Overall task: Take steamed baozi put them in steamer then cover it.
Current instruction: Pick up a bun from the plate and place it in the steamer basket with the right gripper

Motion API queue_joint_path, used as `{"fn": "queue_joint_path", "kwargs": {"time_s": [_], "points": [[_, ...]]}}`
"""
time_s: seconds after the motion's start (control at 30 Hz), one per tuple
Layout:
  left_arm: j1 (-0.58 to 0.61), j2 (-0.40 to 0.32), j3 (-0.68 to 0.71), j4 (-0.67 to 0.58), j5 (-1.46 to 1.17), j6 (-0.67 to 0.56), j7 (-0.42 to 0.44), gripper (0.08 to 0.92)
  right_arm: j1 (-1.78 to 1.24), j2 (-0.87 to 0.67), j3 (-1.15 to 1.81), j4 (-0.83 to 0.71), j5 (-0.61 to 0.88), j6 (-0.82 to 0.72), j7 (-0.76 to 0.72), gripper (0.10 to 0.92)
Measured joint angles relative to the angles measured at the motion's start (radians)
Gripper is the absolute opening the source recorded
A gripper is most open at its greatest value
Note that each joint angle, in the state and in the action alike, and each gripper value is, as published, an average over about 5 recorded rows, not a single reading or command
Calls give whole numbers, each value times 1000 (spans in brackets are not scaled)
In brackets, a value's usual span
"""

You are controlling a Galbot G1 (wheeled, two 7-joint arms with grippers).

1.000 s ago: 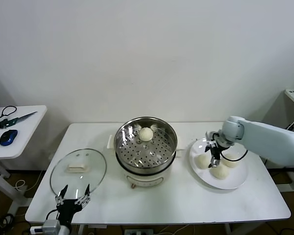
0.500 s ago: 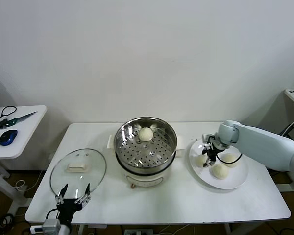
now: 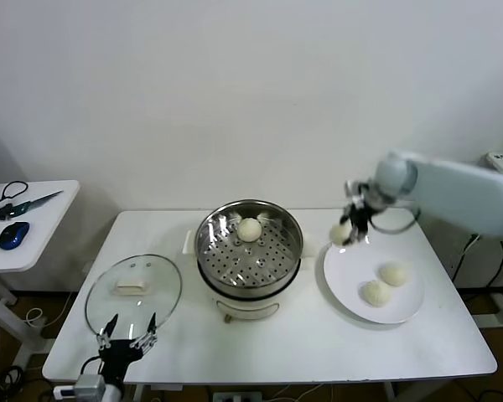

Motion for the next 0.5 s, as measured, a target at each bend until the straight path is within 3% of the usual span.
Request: {"fn": "queue_joint_path", "kwargs": {"time_s": [0.23,0.5], "points": [[0,-1,4,-9,-1,0,-1,823,128,123,2,106,179,-75,60,630],[11,0,0,-23,-4,-1,-2,823,108,282,3,141,255,-142,142,628]]}}
